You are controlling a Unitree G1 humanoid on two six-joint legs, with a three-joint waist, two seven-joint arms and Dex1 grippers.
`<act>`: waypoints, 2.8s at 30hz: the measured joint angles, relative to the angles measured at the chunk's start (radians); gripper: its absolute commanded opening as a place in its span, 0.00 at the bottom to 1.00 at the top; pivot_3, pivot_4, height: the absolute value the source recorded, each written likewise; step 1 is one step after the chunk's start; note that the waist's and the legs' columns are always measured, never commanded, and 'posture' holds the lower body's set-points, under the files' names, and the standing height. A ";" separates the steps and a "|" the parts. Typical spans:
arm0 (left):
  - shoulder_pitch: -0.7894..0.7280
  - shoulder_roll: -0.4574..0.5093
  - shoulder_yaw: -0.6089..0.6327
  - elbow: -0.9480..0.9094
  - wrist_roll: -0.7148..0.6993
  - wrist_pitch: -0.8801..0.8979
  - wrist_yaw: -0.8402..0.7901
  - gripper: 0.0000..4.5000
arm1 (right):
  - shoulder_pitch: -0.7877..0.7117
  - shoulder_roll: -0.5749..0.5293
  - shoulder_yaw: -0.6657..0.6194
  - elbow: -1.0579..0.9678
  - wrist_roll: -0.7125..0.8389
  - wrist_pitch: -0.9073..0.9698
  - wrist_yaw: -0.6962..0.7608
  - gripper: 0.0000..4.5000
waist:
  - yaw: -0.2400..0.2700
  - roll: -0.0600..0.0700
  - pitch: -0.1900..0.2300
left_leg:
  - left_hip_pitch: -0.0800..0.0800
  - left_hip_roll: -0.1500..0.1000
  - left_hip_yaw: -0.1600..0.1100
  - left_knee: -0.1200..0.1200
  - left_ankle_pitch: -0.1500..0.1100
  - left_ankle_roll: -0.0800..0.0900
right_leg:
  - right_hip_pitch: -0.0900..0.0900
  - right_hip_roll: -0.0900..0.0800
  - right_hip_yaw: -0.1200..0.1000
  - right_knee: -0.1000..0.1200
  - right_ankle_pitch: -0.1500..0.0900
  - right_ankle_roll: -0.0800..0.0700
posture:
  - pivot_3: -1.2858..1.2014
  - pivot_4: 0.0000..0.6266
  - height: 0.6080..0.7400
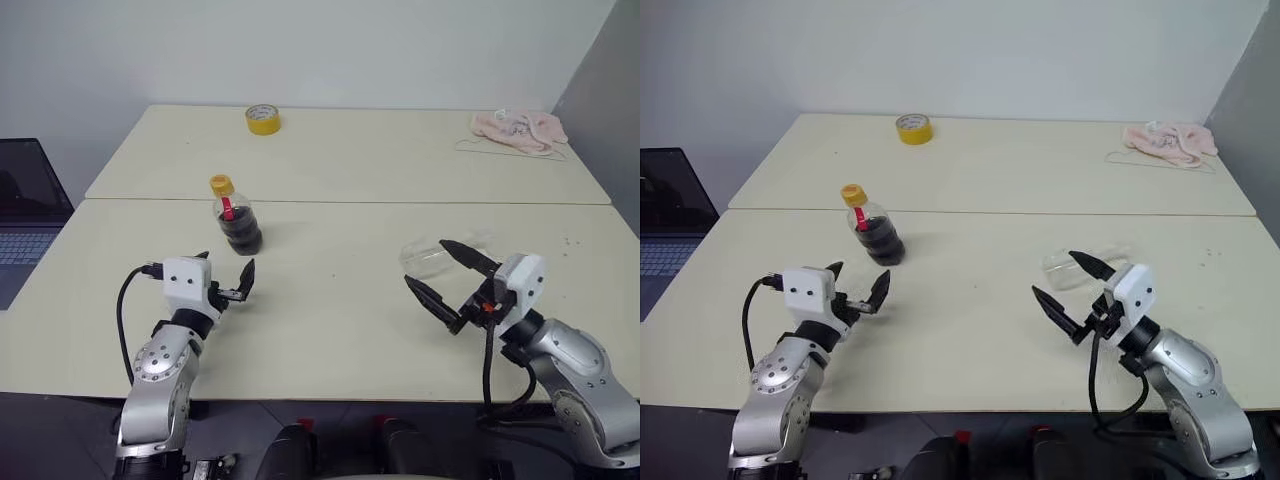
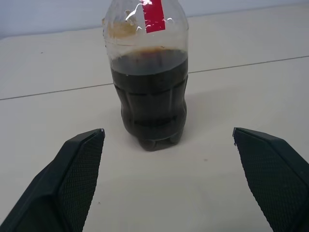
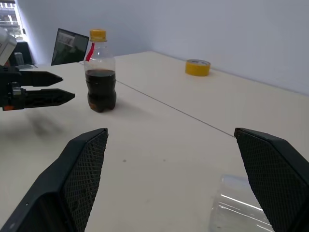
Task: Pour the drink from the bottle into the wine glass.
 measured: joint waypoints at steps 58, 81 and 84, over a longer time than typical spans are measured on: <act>-0.465 0.025 -0.035 0.661 0.046 -0.201 -0.048 0.66 | -0.154 0.066 0.071 0.068 -0.049 0.040 0.024 1.00 | -0.001 0.000 0.000 | -0.002 -0.001 0.000 0.001 0.001 -0.001 | -0.003 0.000 0.000 0.001 0.000 0.000 | 0.52 0.24 1.00; -0.253 -0.010 -0.203 0.100 0.087 0.044 -0.065 0.38 | -0.336 0.091 0.068 0.016 0.073 0.306 -0.062 1.00 | -0.003 -0.001 0.000 | -0.005 0.000 0.000 0.001 0.002 -0.003 | -0.005 0.000 0.001 0.001 0.000 0.000 | 0.52 0.24 1.00; -0.232 -0.017 -0.264 0.044 0.117 0.078 -0.064 0.37 | -0.394 0.116 0.089 0.025 0.064 0.336 -0.092 1.00 | -0.003 0.000 0.000 | -0.004 0.000 0.000 0.000 0.002 -0.003 | -0.006 0.000 0.001 0.002 0.000 0.000 | 0.52 0.24 1.00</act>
